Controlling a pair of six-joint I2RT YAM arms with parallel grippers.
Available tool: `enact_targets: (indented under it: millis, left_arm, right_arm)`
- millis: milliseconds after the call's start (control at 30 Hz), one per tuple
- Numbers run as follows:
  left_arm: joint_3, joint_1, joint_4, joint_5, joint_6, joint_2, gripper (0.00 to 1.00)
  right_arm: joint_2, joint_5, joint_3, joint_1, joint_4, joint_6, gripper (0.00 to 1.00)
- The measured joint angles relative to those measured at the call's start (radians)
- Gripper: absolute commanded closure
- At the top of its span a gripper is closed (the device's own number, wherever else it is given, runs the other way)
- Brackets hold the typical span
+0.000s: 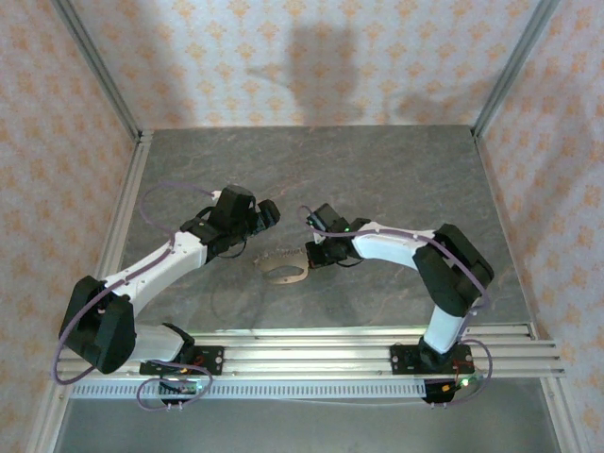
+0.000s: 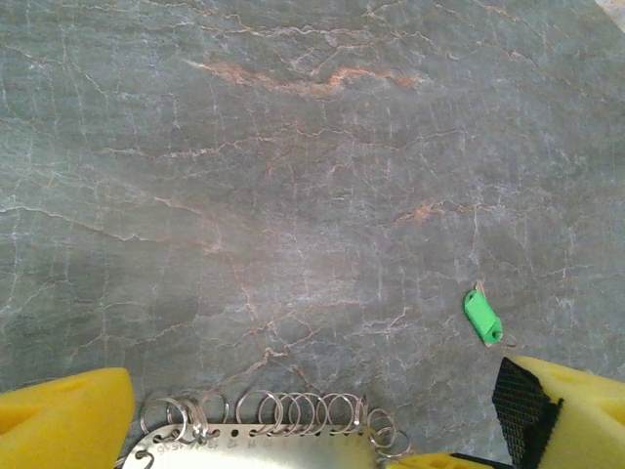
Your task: Put the keys on the keyring
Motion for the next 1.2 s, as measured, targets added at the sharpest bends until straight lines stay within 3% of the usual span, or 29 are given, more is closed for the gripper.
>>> enact_targets:
  millis: [367,800,867,1000,1200]
  left_arm:
    - [0.033,0.011,-0.004,0.080,0.056,-0.035,0.09]
    - [0.035,0.019,0.055,0.222,0.138,-0.141,0.41]
    - [0.035,0.019,0.075,0.249,0.140,-0.141,0.40]
    - [0.035,0.019,0.089,0.274,0.165,-0.141,0.26]
    - [0.035,0.019,0.059,0.232,0.187,-0.154,0.21]
  right_arm:
    - [-0.268,-0.230,0.059,-0.038,0.014,-0.115,1.00]
    - [-0.375,-0.406,-0.030,-0.177,0.245,0.022,1.00]
    - [-0.379,-0.409,-0.030,-0.187,0.265,0.036,1.00]
    - [-0.380,-0.395,-0.029,-0.188,0.268,0.055,1.00]
    - [-0.347,-0.349,-0.026,-0.188,0.268,0.075,1.00]
